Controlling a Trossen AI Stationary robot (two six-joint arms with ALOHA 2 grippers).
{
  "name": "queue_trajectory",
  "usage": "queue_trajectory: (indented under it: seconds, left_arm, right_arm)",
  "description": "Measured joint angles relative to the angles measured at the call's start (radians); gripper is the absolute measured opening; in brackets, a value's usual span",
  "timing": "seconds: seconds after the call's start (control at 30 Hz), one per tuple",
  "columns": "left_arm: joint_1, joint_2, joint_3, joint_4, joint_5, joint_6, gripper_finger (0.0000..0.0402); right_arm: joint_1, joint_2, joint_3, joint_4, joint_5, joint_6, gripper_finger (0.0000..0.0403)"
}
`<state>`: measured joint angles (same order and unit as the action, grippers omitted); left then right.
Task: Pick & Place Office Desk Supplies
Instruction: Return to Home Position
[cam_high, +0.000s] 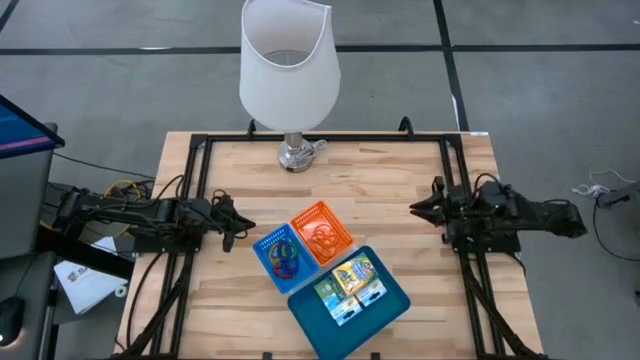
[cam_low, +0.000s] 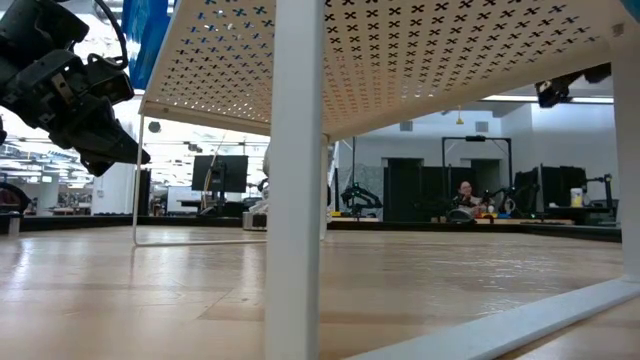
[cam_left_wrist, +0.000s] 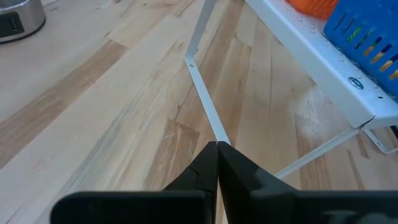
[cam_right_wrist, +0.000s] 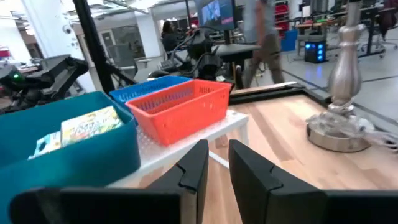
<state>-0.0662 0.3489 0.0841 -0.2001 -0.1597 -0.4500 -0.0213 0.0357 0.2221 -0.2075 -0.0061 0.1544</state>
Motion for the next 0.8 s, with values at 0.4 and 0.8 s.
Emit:
queue_trajectory:
  seconds: [0.4,0.8]
  left_arm:
    - [0.000,0.000,0.000,0.000,0.000,0.000,0.0003]
    - [0.000,0.000,0.000,0.000,0.000,0.000,0.0003]
  right_arm:
    - [0.040,-0.032,-0.160,0.080,0.008,0.004,0.0062]
    - [0.017,-0.021,-0.167,0.091,0.032,0.101,0.0058]
